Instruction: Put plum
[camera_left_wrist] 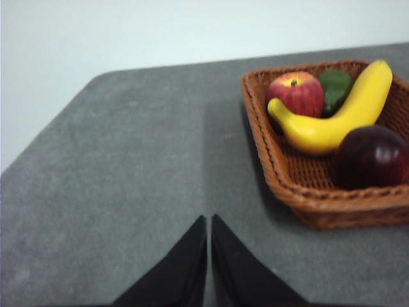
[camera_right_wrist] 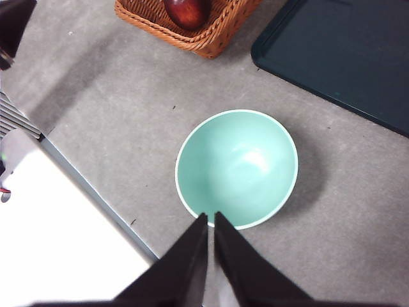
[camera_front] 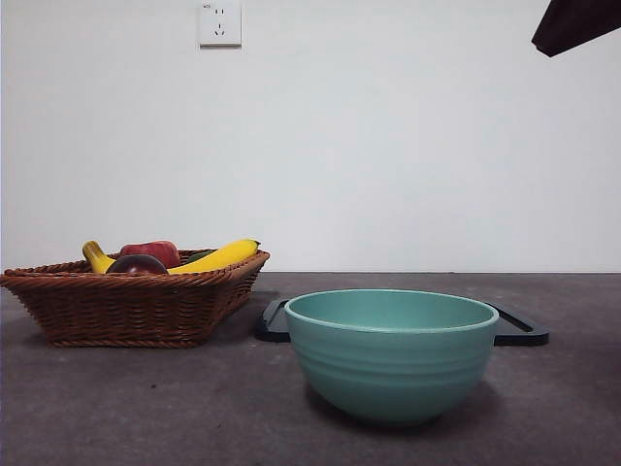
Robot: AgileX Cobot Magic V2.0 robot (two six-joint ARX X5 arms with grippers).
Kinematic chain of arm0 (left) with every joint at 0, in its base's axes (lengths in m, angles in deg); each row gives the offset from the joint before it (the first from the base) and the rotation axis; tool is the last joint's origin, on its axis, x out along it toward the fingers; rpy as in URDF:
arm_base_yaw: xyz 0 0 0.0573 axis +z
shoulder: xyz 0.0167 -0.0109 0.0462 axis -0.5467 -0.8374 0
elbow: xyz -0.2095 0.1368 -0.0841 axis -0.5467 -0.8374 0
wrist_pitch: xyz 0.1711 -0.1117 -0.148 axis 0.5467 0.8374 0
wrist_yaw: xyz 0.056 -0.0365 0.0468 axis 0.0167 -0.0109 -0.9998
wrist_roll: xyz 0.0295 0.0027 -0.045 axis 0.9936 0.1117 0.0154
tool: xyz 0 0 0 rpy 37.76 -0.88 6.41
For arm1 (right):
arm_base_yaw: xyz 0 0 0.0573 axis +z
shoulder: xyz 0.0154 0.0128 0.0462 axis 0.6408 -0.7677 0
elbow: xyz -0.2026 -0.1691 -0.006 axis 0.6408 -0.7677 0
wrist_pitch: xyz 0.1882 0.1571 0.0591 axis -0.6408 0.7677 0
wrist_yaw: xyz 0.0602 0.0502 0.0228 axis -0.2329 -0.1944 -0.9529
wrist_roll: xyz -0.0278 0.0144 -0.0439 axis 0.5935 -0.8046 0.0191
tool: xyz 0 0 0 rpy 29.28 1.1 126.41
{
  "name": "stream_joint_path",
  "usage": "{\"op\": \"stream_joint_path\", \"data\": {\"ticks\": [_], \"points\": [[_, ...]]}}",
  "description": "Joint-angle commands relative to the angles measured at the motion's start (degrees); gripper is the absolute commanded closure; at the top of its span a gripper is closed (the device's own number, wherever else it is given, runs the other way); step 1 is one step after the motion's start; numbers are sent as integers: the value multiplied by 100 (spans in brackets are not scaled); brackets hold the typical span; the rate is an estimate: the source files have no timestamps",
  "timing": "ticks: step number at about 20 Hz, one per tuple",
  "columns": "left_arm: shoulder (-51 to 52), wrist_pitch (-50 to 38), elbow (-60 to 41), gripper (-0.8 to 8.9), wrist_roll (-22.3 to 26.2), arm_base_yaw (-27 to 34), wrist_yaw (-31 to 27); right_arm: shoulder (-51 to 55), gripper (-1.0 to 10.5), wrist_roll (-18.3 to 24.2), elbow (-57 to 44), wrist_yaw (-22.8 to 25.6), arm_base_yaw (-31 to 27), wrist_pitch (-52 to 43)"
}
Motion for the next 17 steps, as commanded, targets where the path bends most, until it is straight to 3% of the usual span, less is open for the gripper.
{"op": "stream_joint_path", "data": {"ticks": [1, 17], "points": [[63, 116, -31, 804, 92, 24, -22, -37, 941, -20, 90, -4, 46, -57], [63, 146, -140, 804, 83, 129, -17, -37, 941, -20, 90, -4, 46, -57]]}}
